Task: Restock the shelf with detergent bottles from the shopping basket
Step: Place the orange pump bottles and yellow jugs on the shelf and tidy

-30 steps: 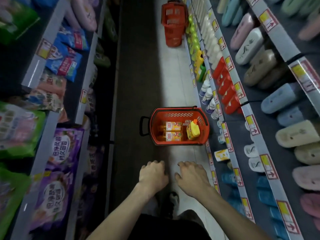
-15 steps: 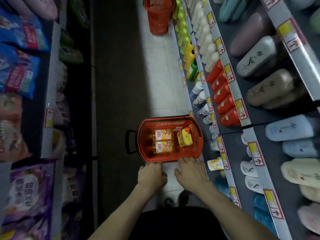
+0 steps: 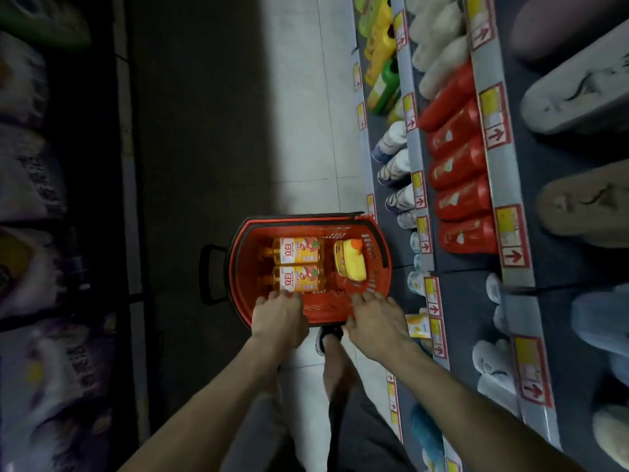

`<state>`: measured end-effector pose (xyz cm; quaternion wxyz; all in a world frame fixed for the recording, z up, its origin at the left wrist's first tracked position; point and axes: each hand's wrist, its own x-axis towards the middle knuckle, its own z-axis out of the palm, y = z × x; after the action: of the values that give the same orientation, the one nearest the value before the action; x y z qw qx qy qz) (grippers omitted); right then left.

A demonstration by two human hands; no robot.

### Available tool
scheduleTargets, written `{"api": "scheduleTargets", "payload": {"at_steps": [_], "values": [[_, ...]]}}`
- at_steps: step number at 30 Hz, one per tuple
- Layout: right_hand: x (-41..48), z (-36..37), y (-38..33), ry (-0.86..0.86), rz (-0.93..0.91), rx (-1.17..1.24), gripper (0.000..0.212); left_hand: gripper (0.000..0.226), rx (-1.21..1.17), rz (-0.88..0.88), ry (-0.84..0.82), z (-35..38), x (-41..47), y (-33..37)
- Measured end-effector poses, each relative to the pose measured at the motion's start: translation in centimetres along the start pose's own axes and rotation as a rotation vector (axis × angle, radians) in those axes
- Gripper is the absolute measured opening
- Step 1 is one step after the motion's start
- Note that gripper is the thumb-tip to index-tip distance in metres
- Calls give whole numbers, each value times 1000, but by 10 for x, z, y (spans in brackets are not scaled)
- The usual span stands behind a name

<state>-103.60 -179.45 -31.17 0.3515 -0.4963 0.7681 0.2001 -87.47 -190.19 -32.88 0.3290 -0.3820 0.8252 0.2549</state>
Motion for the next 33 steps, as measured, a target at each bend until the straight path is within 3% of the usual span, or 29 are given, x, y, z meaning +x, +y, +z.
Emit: {"api": "scheduleTargets", "payload": {"at_steps": [6, 12, 17, 21, 27, 33], "values": [[100, 53, 50, -134, -51, -65, 49, 31, -6, 21, -94, 60, 97, 30], [187, 101, 85, -230, 11, 92, 47, 32, -196, 12, -170, 121, 189, 57], [235, 140, 95, -238, 159, 308, 64, 43, -545, -53, -170, 166, 248, 85], [259, 160, 97, -214, 329, 532, 70, 65, -808, -83, -169, 192, 278, 102], [284, 175, 96, -189, 569, 880, 56, 56, -1194, -259, -204, 211, 290, 117], [293, 187, 98, -242, 574, 1018, 61, 52, -1316, -294, -259, 207, 287, 111]]}}
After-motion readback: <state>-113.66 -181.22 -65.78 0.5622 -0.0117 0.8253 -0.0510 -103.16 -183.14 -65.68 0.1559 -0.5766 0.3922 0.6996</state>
